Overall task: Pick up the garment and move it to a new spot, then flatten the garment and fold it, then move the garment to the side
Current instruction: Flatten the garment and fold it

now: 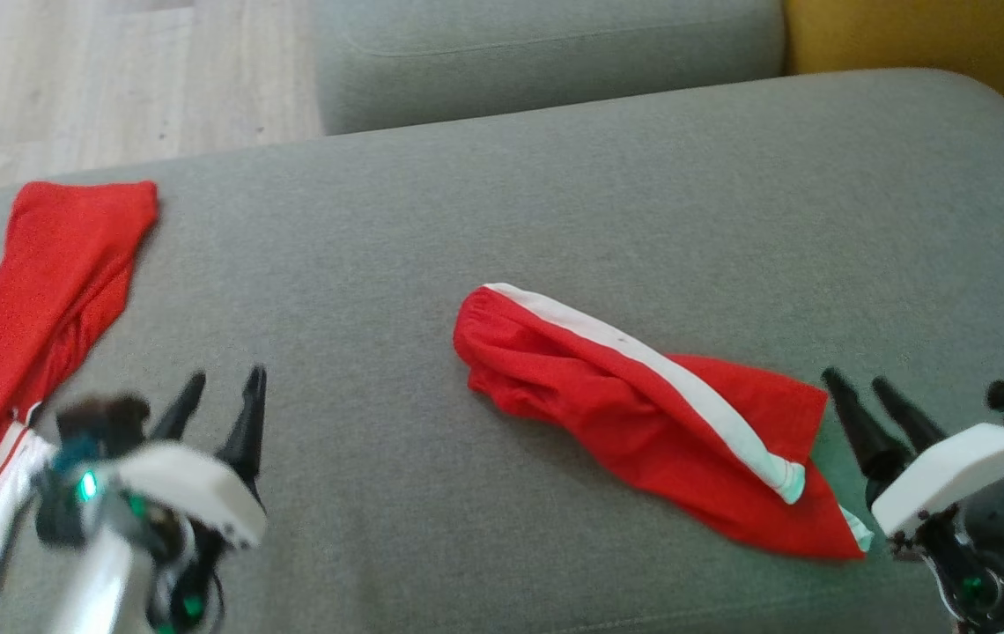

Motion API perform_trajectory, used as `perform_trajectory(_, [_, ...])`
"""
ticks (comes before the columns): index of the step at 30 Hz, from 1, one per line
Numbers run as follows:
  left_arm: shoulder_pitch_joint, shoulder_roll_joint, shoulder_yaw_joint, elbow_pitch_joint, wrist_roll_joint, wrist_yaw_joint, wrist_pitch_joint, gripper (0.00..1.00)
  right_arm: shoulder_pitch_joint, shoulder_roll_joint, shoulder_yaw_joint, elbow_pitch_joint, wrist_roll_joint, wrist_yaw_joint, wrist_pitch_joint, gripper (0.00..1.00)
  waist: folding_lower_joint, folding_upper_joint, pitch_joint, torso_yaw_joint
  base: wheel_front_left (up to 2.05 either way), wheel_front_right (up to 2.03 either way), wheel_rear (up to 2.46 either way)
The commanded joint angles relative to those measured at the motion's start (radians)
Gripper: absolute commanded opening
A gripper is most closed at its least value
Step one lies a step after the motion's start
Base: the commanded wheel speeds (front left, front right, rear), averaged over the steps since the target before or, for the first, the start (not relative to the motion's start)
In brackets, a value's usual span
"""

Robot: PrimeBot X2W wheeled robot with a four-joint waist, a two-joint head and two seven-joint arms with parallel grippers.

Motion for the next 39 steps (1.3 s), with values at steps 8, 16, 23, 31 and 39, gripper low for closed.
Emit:
perform_trajectory(8, [-0.388,0.075,-0.022,0.041,-0.184,-0.086,0.464,1.00,-0.080,0.059,0.018,-0.080,-0.067,-0.001,-0.239,1.00,0.0000,0.0000,0.078,-0.098,0.00,0.00,0.00])
perform_trajectory(16, [-0.620,0.116,-0.055,0.223,-0.382,-0.099,0.885,1.00,-0.163,0.103,0.134,-0.037,-0.062,-0.001,-0.390,1.00,0.0000,0.0000,0.185,-0.224,0.00,0.00,0.00])
perform_trajectory(23, [-0.718,0.106,-0.036,0.360,-0.456,-0.080,1.017,1.00,-0.215,0.117,0.215,0.017,-0.037,-0.001,-0.463,1.00,0.0000,0.0000,0.242,-0.310,0.00,0.00,0.00])
perform_trajectory(31, [-0.741,0.101,-0.030,0.451,-0.479,-0.076,1.040,0.58,-0.240,0.109,0.252,0.066,-0.017,-0.001,-0.499,1.00,0.0000,0.0000,0.246,-0.348,0.00,0.00,0.00])
perform_trajectory(39, [-0.736,0.073,-0.045,0.408,-0.533,-0.101,0.990,0.00,-0.226,0.086,0.247,0.107,-0.030,-0.001,-0.504,1.00,0.0000,0.0000,0.178,-0.282,0.00,0.00,0.00])
